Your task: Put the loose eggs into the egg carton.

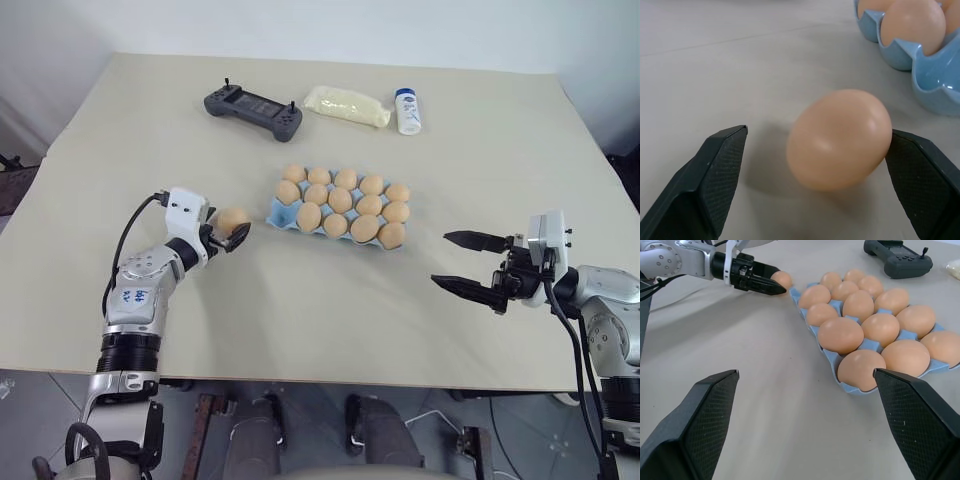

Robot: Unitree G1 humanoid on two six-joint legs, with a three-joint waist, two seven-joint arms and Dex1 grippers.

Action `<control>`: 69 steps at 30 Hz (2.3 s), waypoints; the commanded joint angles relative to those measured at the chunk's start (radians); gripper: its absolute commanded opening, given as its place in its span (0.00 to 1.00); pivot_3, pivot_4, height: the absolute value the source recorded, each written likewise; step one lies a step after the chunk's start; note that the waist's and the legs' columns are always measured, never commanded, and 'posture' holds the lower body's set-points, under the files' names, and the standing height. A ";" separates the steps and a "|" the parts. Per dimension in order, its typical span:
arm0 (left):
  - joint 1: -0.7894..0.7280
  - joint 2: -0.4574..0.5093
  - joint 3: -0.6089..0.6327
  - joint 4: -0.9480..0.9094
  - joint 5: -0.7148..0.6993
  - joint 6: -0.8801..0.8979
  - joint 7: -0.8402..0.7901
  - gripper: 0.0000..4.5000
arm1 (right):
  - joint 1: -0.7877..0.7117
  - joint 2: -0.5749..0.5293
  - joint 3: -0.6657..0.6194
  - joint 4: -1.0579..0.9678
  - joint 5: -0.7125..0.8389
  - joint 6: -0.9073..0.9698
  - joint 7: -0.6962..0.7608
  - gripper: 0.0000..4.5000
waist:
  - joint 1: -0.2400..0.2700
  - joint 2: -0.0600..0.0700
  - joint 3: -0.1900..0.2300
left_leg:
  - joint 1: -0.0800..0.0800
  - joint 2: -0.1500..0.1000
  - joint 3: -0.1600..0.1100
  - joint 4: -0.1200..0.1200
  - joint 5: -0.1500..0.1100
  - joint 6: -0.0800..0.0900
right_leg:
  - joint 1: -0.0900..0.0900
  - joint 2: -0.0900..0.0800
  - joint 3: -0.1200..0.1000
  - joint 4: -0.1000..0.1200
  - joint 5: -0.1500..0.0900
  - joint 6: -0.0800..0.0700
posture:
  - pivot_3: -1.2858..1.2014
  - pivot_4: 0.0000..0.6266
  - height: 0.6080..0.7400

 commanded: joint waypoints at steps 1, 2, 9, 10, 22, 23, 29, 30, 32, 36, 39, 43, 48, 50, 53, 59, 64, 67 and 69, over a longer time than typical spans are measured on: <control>-0.038 -0.005 -0.010 0.057 0.026 -0.073 -0.016 0.99 | -0.011 -0.013 -0.022 -0.024 0.015 -0.001 -0.004 1.00 | 0.000 0.000 0.000 | 0.000 0.000 0.000 0.000 0.001 0.002 | 0.000 0.000 0.000 0.000 0.000 0.000 | 0.52 0.24 1.00; -0.049 -0.012 -0.016 0.081 0.031 -0.091 -0.020 0.95 | -0.014 -0.011 -0.019 -0.024 0.015 -0.001 -0.005 1.00 | 0.000 0.000 0.000 | 0.000 0.000 0.000 0.000 0.001 0.002 | 0.000 0.000 -0.001 0.000 0.000 0.000 | 0.52 0.24 1.00; -0.086 -0.030 -0.009 0.148 0.042 -0.150 -0.021 0.49 | -0.009 -0.007 -0.019 -0.032 0.016 -0.002 -0.012 1.00 | 0.000 0.000 0.000 | 0.000 0.001 0.000 0.002 0.001 0.001 | 0.001 0.000 -0.002 0.001 0.000 0.000 | 0.52 0.24 1.00; -0.087 -0.027 -0.010 0.148 0.045 -0.156 -0.024 0.43 | -0.006 -0.006 -0.020 -0.035 0.017 -0.003 -0.013 1.00 | 0.000 0.000 0.000 | 0.000 0.001 0.000 0.002 0.001 0.001 | 0.001 0.000 -0.002 0.001 0.000 0.000 | 0.52 0.24 1.00; -0.188 -0.053 -0.034 -0.017 -0.034 -0.170 -0.187 0.36 | 0.024 0.001 -0.044 -0.051 0.027 -0.020 -0.023 1.00 | 0.004 0.000 0.000 | -0.001 0.001 -0.001 0.003 0.001 0.002 | 0.001 0.000 -0.003 0.001 0.000 0.000 | 0.52 0.24 1.00; -0.193 -0.059 -0.046 -0.024 -0.035 -0.155 -0.197 0.36 | 0.026 0.002 -0.044 -0.053 0.028 -0.021 -0.025 1.00 | 0.004 0.000 0.000 | -0.001 0.001 0.000 0.003 0.001 0.002 | 0.001 0.000 -0.003 0.001 0.000 0.000 | 0.52 0.24 1.00; -0.182 -0.093 -0.093 -0.025 -0.010 -0.110 -0.203 0.36 | 0.049 0.010 -0.053 -0.074 0.033 -0.027 -0.040 1.00 | -0.001 0.000 0.000 | -0.001 0.001 0.000 0.004 0.002 0.004 | 0.001 0.000 -0.004 0.002 0.000 0.000 | 0.52 0.24 1.00; -0.177 -0.093 -0.101 -0.030 -0.004 -0.101 -0.201 0.36 | 0.052 0.011 -0.054 -0.076 0.033 -0.027 -0.042 1.00 | -0.002 0.000 0.000 | -0.001 0.001 0.000 0.004 0.002 0.004 | 0.001 0.001 -0.004 0.002 0.000 0.000 | 0.52 0.24 1.00; -0.172 -0.094 -0.105 -0.042 0.000 -0.085 -0.185 0.36 | 0.056 0.011 -0.057 -0.079 0.036 -0.028 -0.048 1.00 | -0.001 0.000 0.000 | -0.001 0.001 -0.001 0.004 0.002 0.004 | 0.001 0.000 -0.004 0.002 0.000 0.000 | 0.52 0.24 1.00; -0.171 -0.087 -0.106 -0.052 0.016 -0.058 -0.158 0.36 | 0.061 0.014 -0.060 -0.078 0.039 -0.037 -0.054 1.00 | 0.000 0.000 0.000 | -0.001 0.001 -0.002 0.004 0.002 0.004 | 0.001 0.000 -0.004 0.003 0.000 0.000 | 0.52 0.24 1.00; -0.163 -0.082 -0.105 -0.068 0.021 -0.043 -0.147 0.36 | 0.062 0.013 -0.058 -0.076 0.039 -0.037 -0.057 1.00 | 0.000 0.000 0.000 | -0.001 0.001 -0.002 0.004 0.002 0.004 | 0.001 0.000 -0.004 0.002 0.000 0.000 | 0.52 0.24 1.00; -0.161 -0.046 -0.132 -0.073 0.052 0.007 -0.157 0.57 | 0.054 0.014 -0.051 -0.066 0.035 -0.038 -0.058 1.00 | 0.000 0.000 0.000 | -0.001 0.001 -0.002 0.004 0.002 0.004 | 0.001 0.000 -0.004 0.003 0.000 0.000 | 0.52 0.24 1.00; -0.163 -0.046 -0.116 -0.088 0.040 0.015 -0.157 0.94 | 0.035 0.018 -0.045 -0.052 0.035 -0.044 -0.051 1.00 | 0.000 0.000 0.000 | -0.001 0.001 -0.002 0.004 0.002 0.004 | 0.001 0.000 -0.004 0.003 0.000 0.000 | 0.52 0.24 1.00; -0.181 -0.059 -0.075 -0.081 0.021 -0.006 -0.124 0.99 | 0.028 0.023 -0.047 -0.046 0.036 -0.051 -0.048 1.00 | 0.000 0.000 0.000 | -0.001 0.001 -0.002 0.005 0.002 0.004 | 0.001 0.000 -0.004 0.003 0.000 0.000 | 0.52 0.24 1.00; -0.189 -0.070 -0.025 -0.085 -0.018 -0.031 -0.119 0.99 | 0.021 0.029 -0.048 -0.040 0.035 -0.053 -0.049 1.00 | 0.000 0.000 0.000 | -0.001 0.001 -0.002 0.005 0.002 0.004 | 0.001 0.000 -0.004 0.003 0.000 0.000 | 0.52 0.24 1.00; -0.160 -0.060 0.069 -0.176 -0.139 0.038 -0.139 0.99 | 0.016 0.034 -0.040 -0.035 0.029 -0.051 -0.059 1.00 | 0.000 0.000 0.000 | -0.001 0.001 -0.002 0.004 0.003 0.004 | 0.001 0.000 -0.004 0.003 0.000 0.001 | 0.52 0.24 1.00; -0.031 0.020 0.083 -0.259 -0.148 -0.024 -0.242 0.99 | 0.021 0.044 -0.032 -0.046 0.029 -0.045 -0.067 1.00 | -0.003 0.001 0.000 | 0.001 0.001 -0.001 0.004 0.003 0.004 | 0.002 0.000 -0.004 0.004 0.000 0.001 | 0.52 0.24 1.00; 0.070 0.071 0.102 -0.311 -0.171 -0.046 -0.299 0.99 | 0.022 0.052 -0.019 -0.048 0.029 -0.041 -0.067 1.00 | -0.004 0.001 0.000 | 0.001 0.002 -0.001 0.004 0.003 0.003 | 0.001 0.001 -0.004 0.004 0.000 0.000 | 0.52 0.24 1.00; 0.119 0.104 0.112 -0.324 -0.179 -0.055 -0.336 0.99 | 0.018 0.058 -0.008 -0.045 0.026 -0.039 -0.065 1.00 | -0.002 0.001 0.000 | 0.001 0.002 -0.001 0.004 0.002 0.002 | 0.001 0.000 -0.004 0.004 0.000 0.000 | 0.52 0.24 1.00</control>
